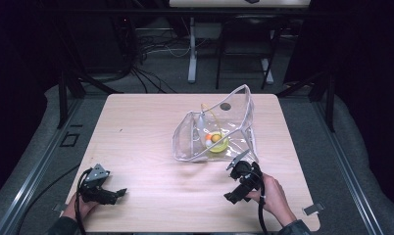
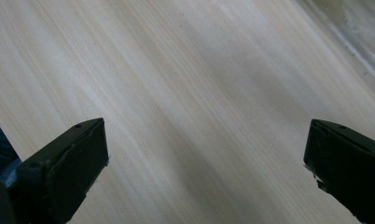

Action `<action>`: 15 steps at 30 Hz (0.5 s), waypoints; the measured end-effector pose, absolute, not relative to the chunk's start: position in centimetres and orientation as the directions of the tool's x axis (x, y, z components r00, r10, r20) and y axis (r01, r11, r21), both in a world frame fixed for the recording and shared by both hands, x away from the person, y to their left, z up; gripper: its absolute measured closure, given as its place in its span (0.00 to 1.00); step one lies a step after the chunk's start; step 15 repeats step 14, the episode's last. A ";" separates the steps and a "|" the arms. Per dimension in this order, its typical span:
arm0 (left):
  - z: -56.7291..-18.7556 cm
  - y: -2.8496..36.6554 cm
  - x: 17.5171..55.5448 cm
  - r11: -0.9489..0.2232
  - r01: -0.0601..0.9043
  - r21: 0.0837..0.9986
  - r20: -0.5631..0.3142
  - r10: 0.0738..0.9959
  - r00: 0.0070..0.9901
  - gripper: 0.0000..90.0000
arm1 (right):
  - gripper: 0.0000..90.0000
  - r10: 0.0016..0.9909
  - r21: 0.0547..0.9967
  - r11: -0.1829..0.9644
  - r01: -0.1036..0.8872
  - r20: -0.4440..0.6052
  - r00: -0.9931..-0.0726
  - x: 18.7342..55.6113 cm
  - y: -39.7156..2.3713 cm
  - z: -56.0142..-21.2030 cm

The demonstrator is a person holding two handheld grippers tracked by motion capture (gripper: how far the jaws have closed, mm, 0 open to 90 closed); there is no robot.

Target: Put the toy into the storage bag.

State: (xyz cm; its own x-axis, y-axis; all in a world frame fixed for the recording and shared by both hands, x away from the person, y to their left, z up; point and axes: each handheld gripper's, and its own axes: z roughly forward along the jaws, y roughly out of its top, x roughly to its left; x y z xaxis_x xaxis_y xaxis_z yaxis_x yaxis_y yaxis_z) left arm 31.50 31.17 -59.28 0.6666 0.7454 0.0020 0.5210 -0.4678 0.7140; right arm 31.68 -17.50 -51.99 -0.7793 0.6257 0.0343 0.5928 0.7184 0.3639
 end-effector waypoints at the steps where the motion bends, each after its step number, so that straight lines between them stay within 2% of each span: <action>1: -59.3 31.2 31.5 -0.468 0.521 0.714 0.002 0.745 0.667 0.00 | 0.00 0.624 0.341 0.731 0.591 0.017 -0.781 31.6 -17.5 -52.1; 4: -59.3 31.2 31.5 -0.468 0.521 0.714 0.002 0.745 0.667 0.00 | 0.00 0.610 0.260 0.763 0.592 0.011 -0.792 31.7 -17.7 -52.5; 5: -59.3 31.2 31.5 -0.468 0.521 0.714 0.002 0.745 0.667 0.00 | 0.00 0.621 0.332 0.730 0.597 0.043 -0.783 31.6 -17.8 -53.3; 6: -59.3 31.2 31.5 -0.468 0.521 0.714 0.002 0.745 0.667 0.00 | 0.00 0.606 0.225 0.773 0.593 0.014 -0.795 31.7 -17.8 -52.6; 7: -59.3 31.2 31.5 -0.468 0.521 0.714 0.002 0.745 0.667 0.00 | 0.00 0.619 0.331 0.732 0.596 0.043 -0.784 31.6 -17.9 -53.5; 8: -59.3 31.2 31.5 -0.468 0.521 0.714 0.002 0.745 0.668 0.00 | 0.00 0.621 0.335 0.728 0.599 0.050 -0.782 31.6 -18.1 -53.5; 9: -59.3 31.2 31.5 -0.468 0.521 0.714 0.002 0.745 0.667 0.00 | 0.00 0.608 0.206 0.774 0.599 0.021 -0.793 31.8 -18.2 -52.6; 10: -59.3 31.2 31.5 -0.469 0.520 0.714 0.002 0.745 0.668 0.00 | 0.00 0.614 0.212 0.769 0.603 0.012 -0.789 31.7 -18.3 -52.7; 12: -59.2 31.2 31.5 -0.473 0.519 0.712 0.003 0.741 0.671 0.00 | 0.00 0.607 0.165 0.783 0.599 0.007 -0.795 31.9 -18.5 -52.6; 13: -59.2 31.2 31.5 -0.473 0.519 0.712 0.003 0.741 0.672 0.00 | 0.00 0.634 0.330 0.718 0.613 0.053 -0.772 31.6 -18.6 -54.0; 15: -59.2 31.2 31.5 -0.474 0.518 0.712 0.004 0.740 0.672 0.00 | 0.00 0.639 0.337 0.709 0.619 0.063 -0.766 31.5 -18.7 -54.2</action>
